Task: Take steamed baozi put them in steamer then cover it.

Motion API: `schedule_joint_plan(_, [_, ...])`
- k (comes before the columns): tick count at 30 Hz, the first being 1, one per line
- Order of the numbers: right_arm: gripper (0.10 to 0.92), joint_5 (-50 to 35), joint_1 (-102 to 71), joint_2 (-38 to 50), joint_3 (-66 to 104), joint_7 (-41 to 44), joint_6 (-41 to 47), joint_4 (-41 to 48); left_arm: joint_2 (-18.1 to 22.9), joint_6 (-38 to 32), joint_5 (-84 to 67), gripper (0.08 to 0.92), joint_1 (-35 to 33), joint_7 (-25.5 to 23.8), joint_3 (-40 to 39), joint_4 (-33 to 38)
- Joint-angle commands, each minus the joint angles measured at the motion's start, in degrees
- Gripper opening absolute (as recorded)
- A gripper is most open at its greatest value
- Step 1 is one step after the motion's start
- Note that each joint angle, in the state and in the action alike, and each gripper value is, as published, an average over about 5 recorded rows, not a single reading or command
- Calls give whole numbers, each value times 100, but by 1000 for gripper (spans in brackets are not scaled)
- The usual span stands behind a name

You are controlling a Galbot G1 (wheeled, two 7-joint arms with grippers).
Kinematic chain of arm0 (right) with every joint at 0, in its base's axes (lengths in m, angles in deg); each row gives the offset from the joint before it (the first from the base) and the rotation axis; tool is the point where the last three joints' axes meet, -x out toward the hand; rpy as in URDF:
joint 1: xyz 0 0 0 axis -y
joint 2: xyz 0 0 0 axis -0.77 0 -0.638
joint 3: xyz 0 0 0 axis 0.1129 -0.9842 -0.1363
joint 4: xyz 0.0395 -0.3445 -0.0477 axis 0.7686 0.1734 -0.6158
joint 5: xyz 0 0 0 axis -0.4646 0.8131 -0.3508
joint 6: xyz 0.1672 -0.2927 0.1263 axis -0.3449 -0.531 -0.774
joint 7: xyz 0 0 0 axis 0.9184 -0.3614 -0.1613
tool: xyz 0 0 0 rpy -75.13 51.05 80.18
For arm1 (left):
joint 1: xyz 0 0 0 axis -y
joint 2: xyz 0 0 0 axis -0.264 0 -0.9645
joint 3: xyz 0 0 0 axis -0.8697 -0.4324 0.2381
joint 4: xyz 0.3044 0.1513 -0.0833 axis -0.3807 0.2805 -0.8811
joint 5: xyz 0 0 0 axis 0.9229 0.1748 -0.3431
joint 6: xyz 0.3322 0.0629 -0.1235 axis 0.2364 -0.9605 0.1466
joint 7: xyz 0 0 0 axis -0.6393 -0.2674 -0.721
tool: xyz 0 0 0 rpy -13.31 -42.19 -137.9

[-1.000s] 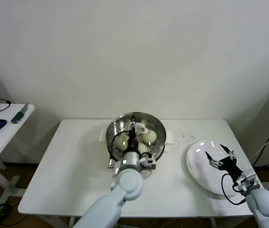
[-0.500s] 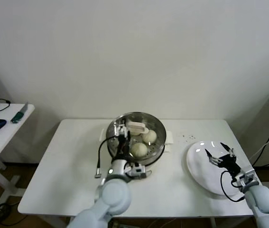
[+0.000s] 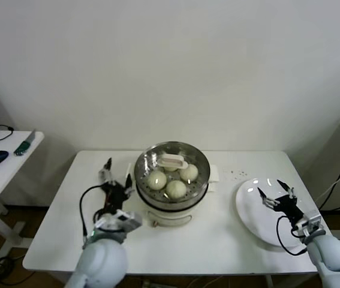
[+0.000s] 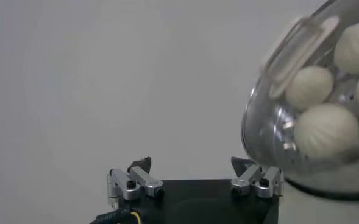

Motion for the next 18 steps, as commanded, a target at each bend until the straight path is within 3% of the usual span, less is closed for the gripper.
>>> schedule_joint_plan(1, [823,-36,-89,-102,38,3,-84,-155,544,-3703,-4060,823,-1611,802,2431,118])
schedule_joint_plan(10, [823,-69,-381,-270,135,127,-361,-348,849,-4630,-4719,823,-1864,626,2970,-936])
schedule_joint_plan(18, [823,-125,-490,-350,222,146,-508,-287,829,-4797,-4761,823,-1929,539,2865,-1180])
